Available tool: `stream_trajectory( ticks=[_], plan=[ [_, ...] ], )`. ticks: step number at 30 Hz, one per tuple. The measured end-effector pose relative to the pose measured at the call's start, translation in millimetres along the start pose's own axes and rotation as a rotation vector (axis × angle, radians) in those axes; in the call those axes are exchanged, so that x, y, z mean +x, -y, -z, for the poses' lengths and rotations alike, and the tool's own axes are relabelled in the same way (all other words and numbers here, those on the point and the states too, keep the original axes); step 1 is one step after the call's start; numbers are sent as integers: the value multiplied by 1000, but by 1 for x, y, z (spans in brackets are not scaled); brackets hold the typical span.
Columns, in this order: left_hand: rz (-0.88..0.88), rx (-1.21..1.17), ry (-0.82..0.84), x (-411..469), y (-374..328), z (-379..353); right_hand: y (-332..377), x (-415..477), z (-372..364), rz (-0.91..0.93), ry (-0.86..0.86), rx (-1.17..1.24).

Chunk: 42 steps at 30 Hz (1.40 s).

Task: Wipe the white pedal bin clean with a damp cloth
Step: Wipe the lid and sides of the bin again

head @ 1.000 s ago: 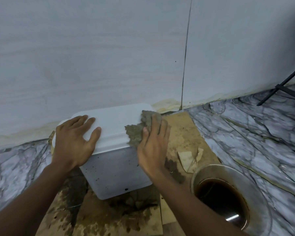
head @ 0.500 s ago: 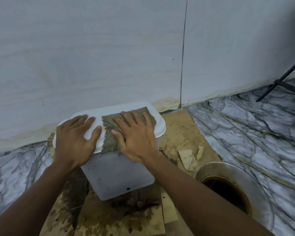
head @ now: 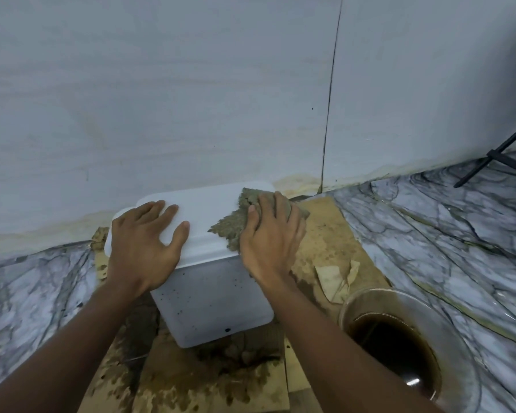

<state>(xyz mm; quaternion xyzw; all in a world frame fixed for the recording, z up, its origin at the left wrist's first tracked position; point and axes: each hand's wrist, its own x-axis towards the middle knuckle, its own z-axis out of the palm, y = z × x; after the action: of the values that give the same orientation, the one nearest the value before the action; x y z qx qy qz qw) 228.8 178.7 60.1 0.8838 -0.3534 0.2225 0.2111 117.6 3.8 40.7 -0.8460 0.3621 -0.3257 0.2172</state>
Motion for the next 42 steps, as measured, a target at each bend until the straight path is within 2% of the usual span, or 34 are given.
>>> stream_trajectory(
  ticks=[2,4,6,9,13,17,20,22,25,29,34,38,42],
  plan=[
    [-1,-5,6,1,-1,0,0,0,1,-20,-28,53],
    [5,-2,12,2,0,1,-5,13,8,9,15,100],
    [8,-5,11,2,1,1,-18,39,16,19,150,185],
    [5,-5,7,2,0,0,-39,81,25,11,465,383],
    [16,-19,-4,2,1,-1,-40,103,22,-23,634,491],
    [26,-17,-12,0,4,-1,-32,86,24,-69,511,459],
    [23,-7,-13,-1,1,-1,-24,49,24,-76,290,260],
    [18,-7,-15,-1,0,-1,-17,25,15,-66,106,226],
    [28,-6,-12,-1,0,0,-8,3,1,63,-55,107],
    [13,-13,-15,1,-2,0,6,-19,-7,225,21,-45],
    [3,6,-24,0,-2,0,29,-22,-15,86,-30,-37],
    [4,14,-7,1,-2,-1,33,-17,-11,72,-47,-32],
    [33,8,5,5,-8,-1,34,10,7,-3,194,51]
  ],
)
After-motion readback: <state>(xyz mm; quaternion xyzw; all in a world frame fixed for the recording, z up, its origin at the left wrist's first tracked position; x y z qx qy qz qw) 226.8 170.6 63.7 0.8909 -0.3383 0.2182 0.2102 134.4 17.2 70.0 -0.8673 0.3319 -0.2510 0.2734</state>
